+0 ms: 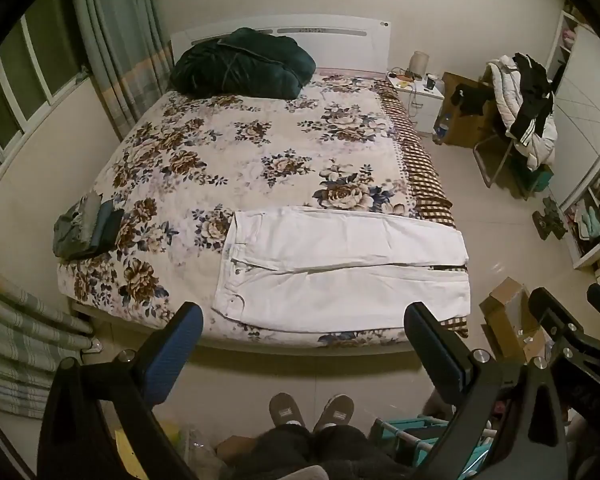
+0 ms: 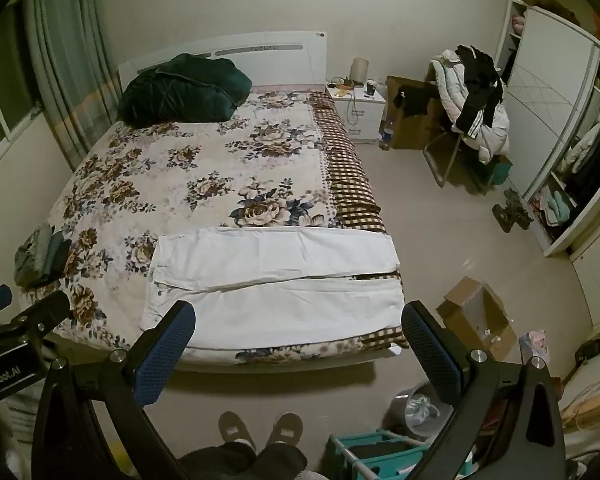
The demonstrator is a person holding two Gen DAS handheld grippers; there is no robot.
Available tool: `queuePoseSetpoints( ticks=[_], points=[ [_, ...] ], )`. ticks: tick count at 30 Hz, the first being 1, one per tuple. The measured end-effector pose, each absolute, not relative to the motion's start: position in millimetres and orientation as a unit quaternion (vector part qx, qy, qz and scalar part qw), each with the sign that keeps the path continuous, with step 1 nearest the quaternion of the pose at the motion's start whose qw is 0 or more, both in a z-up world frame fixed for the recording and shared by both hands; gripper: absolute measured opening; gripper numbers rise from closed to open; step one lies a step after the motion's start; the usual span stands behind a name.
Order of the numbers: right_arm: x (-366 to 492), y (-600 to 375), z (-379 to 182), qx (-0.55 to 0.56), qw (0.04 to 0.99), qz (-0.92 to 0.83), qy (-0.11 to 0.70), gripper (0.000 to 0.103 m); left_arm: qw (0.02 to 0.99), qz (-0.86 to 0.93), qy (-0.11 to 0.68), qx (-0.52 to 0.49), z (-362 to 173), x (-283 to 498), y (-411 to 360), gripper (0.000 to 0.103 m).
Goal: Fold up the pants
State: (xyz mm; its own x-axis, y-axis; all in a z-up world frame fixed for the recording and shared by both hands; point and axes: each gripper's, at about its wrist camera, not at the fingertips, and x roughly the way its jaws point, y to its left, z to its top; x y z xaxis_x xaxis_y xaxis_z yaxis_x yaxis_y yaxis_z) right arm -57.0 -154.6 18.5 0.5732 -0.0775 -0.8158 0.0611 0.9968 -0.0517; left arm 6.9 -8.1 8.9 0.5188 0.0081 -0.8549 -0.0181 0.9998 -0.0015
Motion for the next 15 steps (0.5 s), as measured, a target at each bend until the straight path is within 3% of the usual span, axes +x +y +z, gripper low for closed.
queuePoseSetpoints(
  ticks=[15],
  points=[
    [-59, -141, 31, -0.009, 0.888, -0.035, 0.458, 0.103, 0.873, 0.007, 0.487, -0.003, 22, 6, 2, 0.103]
  ],
)
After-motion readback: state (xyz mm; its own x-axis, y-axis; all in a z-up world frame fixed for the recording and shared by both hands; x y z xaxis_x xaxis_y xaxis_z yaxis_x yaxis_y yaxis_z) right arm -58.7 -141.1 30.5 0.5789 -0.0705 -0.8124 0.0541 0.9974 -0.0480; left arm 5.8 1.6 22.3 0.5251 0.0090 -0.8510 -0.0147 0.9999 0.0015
